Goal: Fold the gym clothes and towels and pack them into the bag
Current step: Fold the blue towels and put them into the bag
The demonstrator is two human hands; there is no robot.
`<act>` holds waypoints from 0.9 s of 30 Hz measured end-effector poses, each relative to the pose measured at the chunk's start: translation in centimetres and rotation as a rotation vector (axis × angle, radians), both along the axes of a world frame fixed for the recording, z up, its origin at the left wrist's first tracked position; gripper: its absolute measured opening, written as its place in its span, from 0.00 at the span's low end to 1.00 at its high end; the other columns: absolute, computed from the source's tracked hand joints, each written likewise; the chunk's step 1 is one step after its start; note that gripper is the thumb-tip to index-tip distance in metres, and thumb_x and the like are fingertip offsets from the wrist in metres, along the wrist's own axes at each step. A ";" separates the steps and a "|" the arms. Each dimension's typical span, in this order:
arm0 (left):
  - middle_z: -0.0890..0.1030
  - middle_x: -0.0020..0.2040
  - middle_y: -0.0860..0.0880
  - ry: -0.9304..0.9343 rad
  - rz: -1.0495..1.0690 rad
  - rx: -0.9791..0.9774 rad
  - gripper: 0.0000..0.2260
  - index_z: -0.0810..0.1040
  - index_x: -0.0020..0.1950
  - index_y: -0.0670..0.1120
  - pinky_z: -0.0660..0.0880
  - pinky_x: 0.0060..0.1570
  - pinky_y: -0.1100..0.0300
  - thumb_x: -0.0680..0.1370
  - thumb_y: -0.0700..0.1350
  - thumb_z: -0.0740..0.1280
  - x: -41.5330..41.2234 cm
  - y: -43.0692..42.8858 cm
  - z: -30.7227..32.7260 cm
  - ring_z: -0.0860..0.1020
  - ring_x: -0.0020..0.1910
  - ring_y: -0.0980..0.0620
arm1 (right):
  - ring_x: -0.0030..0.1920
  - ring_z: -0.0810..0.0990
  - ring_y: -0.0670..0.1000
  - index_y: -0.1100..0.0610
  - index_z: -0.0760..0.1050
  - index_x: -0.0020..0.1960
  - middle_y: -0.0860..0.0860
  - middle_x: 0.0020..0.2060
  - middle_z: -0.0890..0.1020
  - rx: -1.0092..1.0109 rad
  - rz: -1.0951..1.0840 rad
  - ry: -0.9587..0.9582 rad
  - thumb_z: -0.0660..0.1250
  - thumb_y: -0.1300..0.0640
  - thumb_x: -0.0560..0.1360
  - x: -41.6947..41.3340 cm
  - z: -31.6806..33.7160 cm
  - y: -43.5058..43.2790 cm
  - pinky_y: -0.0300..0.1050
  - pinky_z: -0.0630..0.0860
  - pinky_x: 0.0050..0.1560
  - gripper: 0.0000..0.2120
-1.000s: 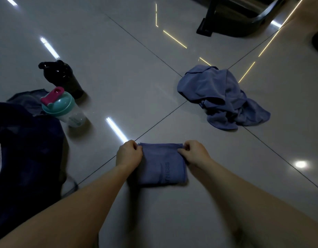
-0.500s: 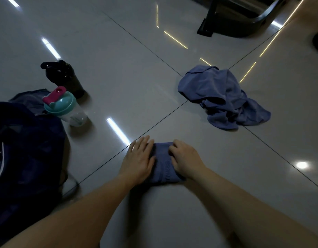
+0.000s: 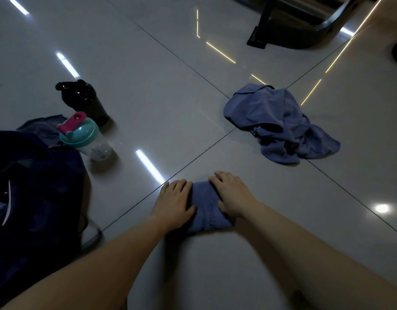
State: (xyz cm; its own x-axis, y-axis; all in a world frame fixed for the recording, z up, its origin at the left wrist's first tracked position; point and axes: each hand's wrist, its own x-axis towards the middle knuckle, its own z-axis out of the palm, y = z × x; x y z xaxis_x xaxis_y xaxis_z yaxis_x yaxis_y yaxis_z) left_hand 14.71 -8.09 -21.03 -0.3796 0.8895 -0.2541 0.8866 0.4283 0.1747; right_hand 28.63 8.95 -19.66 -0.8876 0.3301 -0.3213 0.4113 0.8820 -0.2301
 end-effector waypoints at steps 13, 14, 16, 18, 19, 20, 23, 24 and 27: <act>0.75 0.59 0.51 -0.077 0.095 -0.048 0.27 0.72 0.65 0.52 0.66 0.64 0.51 0.70 0.62 0.71 -0.8 1.5 1.2 0.72 0.62 0.48 | 0.55 0.74 0.59 0.52 0.68 0.52 0.55 0.55 0.72 -0.105 -0.024 -0.168 0.68 0.58 0.72 -1.7 0.9 0.8 0.49 0.67 0.47 0.12; 0.76 0.58 0.50 -0.078 0.106 -0.066 0.26 0.72 0.63 0.52 0.67 0.63 0.51 0.70 0.62 0.71 -0.8 1.7 1.4 0.73 0.62 0.47 | 0.53 0.74 0.58 0.51 0.67 0.50 0.54 0.52 0.71 -0.126 -0.037 -0.172 0.69 0.57 0.72 -1.7 1.1 0.8 0.49 0.67 0.46 0.12; 0.76 0.58 0.49 -0.071 0.127 -0.092 0.24 0.74 0.59 0.51 0.68 0.60 0.52 0.70 0.62 0.71 -0.7 2.0 1.5 0.73 0.61 0.46 | 0.48 0.73 0.57 0.51 0.67 0.48 0.51 0.48 0.69 -0.170 -0.065 -0.168 0.69 0.57 0.71 -1.5 1.2 0.7 0.49 0.68 0.44 0.12; 0.76 0.57 0.48 -0.062 0.140 -0.104 0.22 0.75 0.56 0.50 0.68 0.59 0.52 0.70 0.62 0.72 -0.7 2.1 1.6 0.73 0.60 0.45 | 0.46 0.74 0.57 0.52 0.68 0.48 0.52 0.46 0.73 -0.219 -0.103 -0.152 0.69 0.60 0.71 -1.4 1.5 0.5 0.48 0.69 0.42 0.11; 0.76 0.56 0.48 -0.069 0.144 -0.103 0.21 0.75 0.55 0.49 0.69 0.58 0.52 0.70 0.61 0.71 -0.7 2.2 1.9 0.73 0.60 0.45 | 0.45 0.75 0.58 0.53 0.68 0.48 0.52 0.46 0.74 -0.242 -0.122 -0.141 0.68 0.61 0.71 -1.4 1.7 0.5 0.48 0.70 0.41 0.11; 0.77 0.56 0.48 -0.079 0.148 -0.095 0.18 0.75 0.54 0.49 0.69 0.56 0.51 0.71 0.59 0.71 -0.7 2.3 2.1 0.74 0.59 0.45 | 0.45 0.75 0.58 0.52 0.67 0.48 0.53 0.45 0.75 -0.261 -0.136 -0.130 0.67 0.62 0.71 -1.5 1.9 0.6 0.49 0.69 0.41 0.11; 0.81 0.50 0.47 -0.114 0.182 -0.018 0.08 0.71 0.49 0.50 0.69 0.45 0.55 0.73 0.50 0.68 -1.1 2.7 3.7 0.79 0.51 0.43 | 0.45 0.76 0.59 0.51 0.68 0.52 0.54 0.46 0.78 -0.281 -0.174 -0.054 0.66 0.63 0.71 -1.4 3.3 1.2 0.50 0.71 0.40 0.13; 0.82 0.48 0.47 -0.129 0.204 0.018 0.08 0.71 0.48 0.51 0.68 0.42 0.56 0.73 0.49 0.67 -1.4 2.9 4.5 0.79 0.48 0.43 | 0.46 0.77 0.60 0.51 0.69 0.54 0.55 0.48 0.79 -0.265 -0.181 -0.012 0.65 0.63 0.70 -1.4 3.9 1.5 0.50 0.73 0.41 0.15; 0.79 0.42 0.51 -0.115 0.231 0.167 0.10 0.70 0.48 0.53 0.68 0.40 0.56 0.72 0.48 0.69 -2.3 3.5 7.2 0.77 0.41 0.47 | 0.47 0.79 0.60 0.49 0.74 0.56 0.53 0.49 0.83 -0.145 -0.154 0.166 0.67 0.61 0.69 -1.4 6.1 2.5 0.50 0.75 0.42 0.17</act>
State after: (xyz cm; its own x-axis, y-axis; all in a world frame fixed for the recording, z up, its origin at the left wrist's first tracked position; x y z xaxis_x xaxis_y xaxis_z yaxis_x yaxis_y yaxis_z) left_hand 12.38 -4.63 -13.83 -0.5542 0.8159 -0.1651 0.7391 0.5735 0.3534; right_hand 27.21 11.41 -13.52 -0.8749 0.4267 -0.2292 0.4843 0.7646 -0.4252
